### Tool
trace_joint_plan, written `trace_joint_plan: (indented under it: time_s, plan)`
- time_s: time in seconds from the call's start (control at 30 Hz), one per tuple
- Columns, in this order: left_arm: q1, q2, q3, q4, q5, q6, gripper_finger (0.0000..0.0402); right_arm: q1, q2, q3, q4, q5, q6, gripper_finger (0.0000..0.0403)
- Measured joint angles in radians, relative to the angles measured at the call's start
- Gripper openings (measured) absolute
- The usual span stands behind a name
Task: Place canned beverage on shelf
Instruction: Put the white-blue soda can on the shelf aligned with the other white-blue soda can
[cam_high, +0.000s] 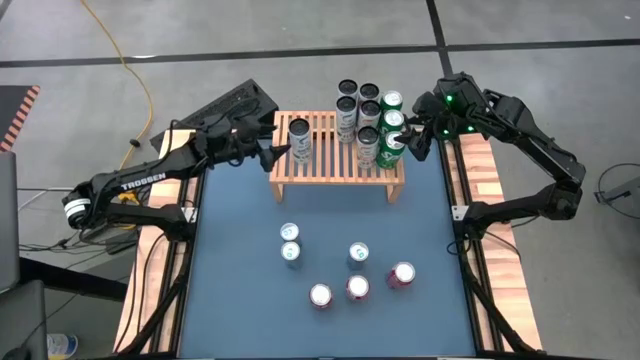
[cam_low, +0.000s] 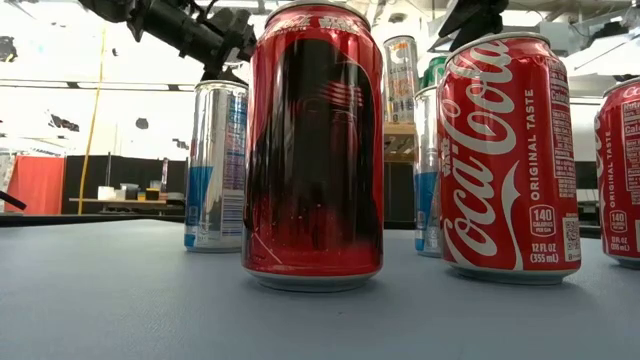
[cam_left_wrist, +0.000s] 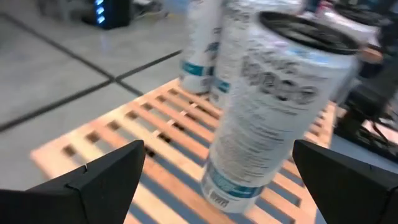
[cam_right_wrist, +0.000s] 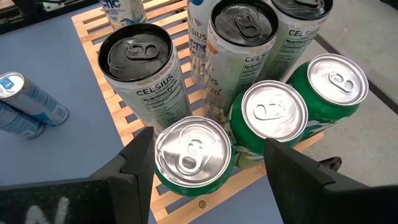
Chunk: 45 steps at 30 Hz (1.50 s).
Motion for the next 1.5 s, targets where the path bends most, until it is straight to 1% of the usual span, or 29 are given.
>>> trace_joint_plan:
  time_s: [0.07, 0.17, 0.27, 0.3, 0.37, 0.47, 0.6, 0.73, 0.83, 0.93, 1.13, 1.27, 1.33, 1.4, 1.5]
  plan:
    - [0.0, 0.0, 0.0, -0.013, -0.025, -0.04, 0.0396, 0.0, 0.0, 0.0, 0.0, 0.0, 0.0, 0.024]
    - [0.0, 0.0, 0.0, -0.013, -0.056, -0.056, 0.0397, 0.0, 0.0, 0.0, 0.0, 0.001, -0.017, 0.024]
    - [0.0, 0.0, 0.0, -0.011, -0.058, -0.058, 0.0396, 0.0, 0.0, 0.0, 0.0, 0.001, -0.02, 0.024]
    - [0.0, 0.0, 0.0, -0.012, -0.053, -0.051, 0.0397, 0.0, 0.0, 0.0, 0.0, 0.001, -0.021, 0.024]
    - [0.0, 0.0, 0.0, -0.009, -0.002, -0.032, 0.0397, 0.0, 0.0, 0.0, 0.0, 0.001, -0.024, 0.024]
    - [-0.005, 0.0, 0.0, 0.0, 0.061, 0.038, 0.0396, 0.0, 0.0, 0.0, 0.0, 0.001, -0.024, 0.024]
    - [-0.008, 0.024, 0.0, 0.015, 0.065, 0.073, 0.0396, 0.0, 0.0, 0.0, 0.0, 0.002, -0.023, 0.024]
    - [-0.012, 0.081, 0.001, 0.089, 0.061, 0.106, 0.0396, 0.0, 0.0, 0.0, 0.0, 0.003, -0.023, 0.024]
    - [-0.013, 0.114, 0.0, 0.127, 0.061, 0.102, 0.0396, 0.0, 0.0, 0.0, 0.0, 0.005, -0.016, 0.024]
    - [-0.013, 0.113, 0.0, 0.175, 0.093, 0.114, 0.0396, 0.0, 0.0, 0.0, 0.0, 0.005, -0.016, 0.024]
    - [-0.025, 0.119, 0.0, 0.227, 0.073, 0.129, 0.0396, 0.0, 0.0, 0.0, 0.0, 0.005, -0.015, 0.024]
    - [-0.038, 0.162, 0.0, 0.258, 0.067, 0.123, 0.0396, 0.0, 0.0, 0.0, -0.001, 0.005, -0.015, 0.024]
    - [-0.043, 0.186, 0.0, 0.301, 0.074, 0.109, 0.0396, 0.0, 0.0, 0.0, -0.001, 0.005, -0.015, 0.024]
    - [-0.044, 0.196, 0.0, 0.33, 0.072, 0.09, 0.0396, 0.0, 0.0, 0.0, -0.001, 0.005, -0.015, 0.024]
    - [-0.043, 0.197, 0.0, 0.33, 0.053, 0.088, 0.0396, 0.0, 0.0, 0.0, -0.002, 0.005, -0.015, 0.024]
